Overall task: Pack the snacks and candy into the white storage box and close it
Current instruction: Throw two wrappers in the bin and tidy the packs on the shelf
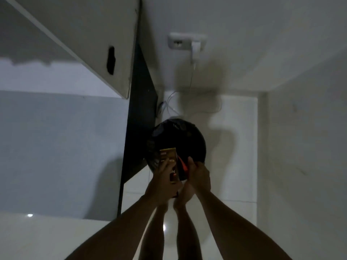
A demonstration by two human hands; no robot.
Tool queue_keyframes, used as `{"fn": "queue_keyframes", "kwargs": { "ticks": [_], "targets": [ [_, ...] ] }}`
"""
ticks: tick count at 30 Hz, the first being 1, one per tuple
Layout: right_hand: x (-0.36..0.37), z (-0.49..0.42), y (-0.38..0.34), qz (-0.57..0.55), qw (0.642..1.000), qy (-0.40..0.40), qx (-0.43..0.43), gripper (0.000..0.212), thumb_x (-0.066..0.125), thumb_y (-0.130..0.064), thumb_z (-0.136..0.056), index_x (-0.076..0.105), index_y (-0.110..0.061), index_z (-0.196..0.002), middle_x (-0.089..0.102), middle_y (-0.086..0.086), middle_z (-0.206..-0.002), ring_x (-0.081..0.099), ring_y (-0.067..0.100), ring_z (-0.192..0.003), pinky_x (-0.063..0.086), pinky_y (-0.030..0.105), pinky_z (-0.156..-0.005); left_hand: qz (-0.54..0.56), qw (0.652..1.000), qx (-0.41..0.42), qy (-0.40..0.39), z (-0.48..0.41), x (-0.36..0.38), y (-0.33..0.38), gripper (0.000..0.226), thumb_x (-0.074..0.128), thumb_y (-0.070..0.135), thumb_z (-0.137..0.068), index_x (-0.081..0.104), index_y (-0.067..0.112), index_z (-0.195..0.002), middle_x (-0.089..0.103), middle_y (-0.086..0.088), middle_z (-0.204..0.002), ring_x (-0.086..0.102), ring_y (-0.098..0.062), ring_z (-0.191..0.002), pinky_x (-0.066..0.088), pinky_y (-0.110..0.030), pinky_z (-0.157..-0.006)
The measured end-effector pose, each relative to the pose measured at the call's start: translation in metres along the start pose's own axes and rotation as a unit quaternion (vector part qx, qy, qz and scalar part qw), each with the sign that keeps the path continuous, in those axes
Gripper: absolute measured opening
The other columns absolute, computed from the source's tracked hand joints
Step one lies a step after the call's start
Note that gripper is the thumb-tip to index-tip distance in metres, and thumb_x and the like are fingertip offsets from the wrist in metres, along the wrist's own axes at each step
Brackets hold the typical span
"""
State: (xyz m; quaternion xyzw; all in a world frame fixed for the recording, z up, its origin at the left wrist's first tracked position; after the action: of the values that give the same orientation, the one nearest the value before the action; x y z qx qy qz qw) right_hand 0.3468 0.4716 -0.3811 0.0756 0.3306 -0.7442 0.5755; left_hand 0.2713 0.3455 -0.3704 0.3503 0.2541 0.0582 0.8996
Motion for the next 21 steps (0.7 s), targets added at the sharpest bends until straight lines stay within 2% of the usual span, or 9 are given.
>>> {"fn": "queue_keyframes", "kwargs": {
  "ticks": [2,3,6,10,12,14,17,19,21],
  "targets": [
    [0.014,-0.025,0.000,-0.044,0.999,0.004,0.003,0.051,0.031,-0.057,-0.099,0.061,-0.019,-0.082,0.063,0.000,-0.074,0.063,0.017,-0.069,0.052,0.033,-0.069,0.008,1.000,-0.013,0.006,-0.022,0.005,-0.012,0.075,0.066,0.046,-0.074,0.040,0.029,-0.143,0.025,0.010,-0.155,0.037,-0.014,-0.135,0.049,-0.030,-0.097],
    [0.022,-0.037,0.002,-0.061,0.998,0.007,0.011,0.052,0.032,-0.058,-0.099,0.060,-0.020,-0.078,0.065,0.001,-0.074,0.064,0.018,-0.071,0.053,0.035,-0.071,0.010,1.000,-0.016,0.004,-0.033,0.008,-0.019,0.073,0.069,0.041,-0.076,0.041,0.030,-0.142,0.025,0.010,-0.155,0.037,-0.015,-0.136,0.050,-0.035,-0.099],
    [0.042,-0.073,0.009,-0.111,0.993,0.020,0.039,0.053,0.033,-0.060,-0.098,0.061,-0.021,-0.076,0.065,0.002,-0.075,0.064,0.020,-0.074,0.053,0.037,-0.074,0.020,1.000,-0.022,0.002,-0.064,0.018,-0.041,0.069,0.071,0.025,-0.080,0.041,0.033,-0.142,0.019,0.013,-0.156,0.037,-0.017,-0.137,0.050,-0.039,-0.099],
    [0.064,-0.115,0.018,-0.126,0.990,0.013,0.061,0.074,0.027,-0.074,-0.089,0.069,-0.015,-0.100,0.069,0.005,-0.090,0.065,0.025,-0.089,0.053,0.045,-0.086,0.016,1.000,-0.013,0.011,-0.098,0.033,-0.056,0.066,0.069,0.020,-0.079,0.045,0.033,-0.139,0.023,0.010,-0.154,0.037,-0.019,-0.135,0.047,-0.033,-0.098],
    [0.072,-0.130,0.023,-0.129,0.990,0.013,0.063,0.089,0.020,-0.087,-0.078,0.067,-0.019,-0.113,0.069,0.007,-0.106,0.062,0.031,-0.104,0.047,0.051,-0.096,-0.001,1.000,-0.002,0.021,-0.112,0.040,-0.058,0.063,0.069,0.023,-0.079,0.047,0.029,-0.138,0.028,0.006,-0.152,0.037,-0.021,-0.133,0.044,-0.038,-0.104],
    [0.076,-0.140,0.027,-0.155,0.986,0.004,0.066,0.098,0.016,-0.094,-0.069,0.058,-0.028,-0.128,0.064,0.006,-0.124,0.055,0.032,-0.118,0.041,0.056,-0.104,-0.026,1.000,-0.002,0.015,-0.123,0.047,-0.063,0.064,0.065,0.036,-0.078,0.046,0.031,-0.138,0.026,0.006,-0.153,0.035,-0.023,-0.135,0.040,-0.042,-0.108],
    [0.072,-0.146,0.032,-0.209,0.975,0.002,0.075,0.095,0.018,-0.096,-0.068,0.052,-0.036,-0.133,0.063,0.000,-0.126,0.057,0.026,-0.118,0.042,0.053,-0.104,-0.061,0.998,-0.023,-0.003,-0.129,0.051,-0.075,0.064,0.055,0.049,-0.081,0.040,0.036,-0.142,0.015,0.007,-0.159,0.022,-0.030,-0.145,0.035,-0.052,-0.112],
    [0.062,-0.139,0.030,-0.223,0.973,0.011,0.062,0.083,0.020,-0.087,-0.079,0.053,-0.033,-0.132,0.064,0.000,-0.123,0.059,0.024,-0.115,0.045,0.049,-0.103,-0.082,0.996,-0.043,-0.004,-0.127,0.049,-0.078,0.060,0.056,0.038,-0.091,0.035,0.033,-0.147,0.009,0.001,-0.163,0.009,-0.033,-0.149,0.024,-0.053,-0.117],
    [0.050,-0.127,0.027,-0.221,0.973,0.009,0.059,0.070,0.021,-0.075,-0.089,0.054,-0.030,-0.132,0.064,0.003,-0.122,0.058,0.027,-0.115,0.045,0.049,-0.102,-0.096,0.994,-0.050,0.003,-0.118,0.041,-0.071,0.057,0.055,0.031,-0.094,0.034,0.031,-0.147,0.008,-0.001,-0.163,0.009,-0.033,-0.149,0.021,-0.051,-0.117]
  ]
}}
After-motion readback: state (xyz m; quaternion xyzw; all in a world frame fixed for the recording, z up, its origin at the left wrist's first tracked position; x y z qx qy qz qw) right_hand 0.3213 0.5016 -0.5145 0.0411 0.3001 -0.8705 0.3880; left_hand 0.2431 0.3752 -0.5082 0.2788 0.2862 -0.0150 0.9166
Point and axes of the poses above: each hand's wrist, its own z-axis away from the middle knuckle, its own x-axis out of the palm, y = z × x, the point moved 1 cm from there along -z, towards the middle knuckle
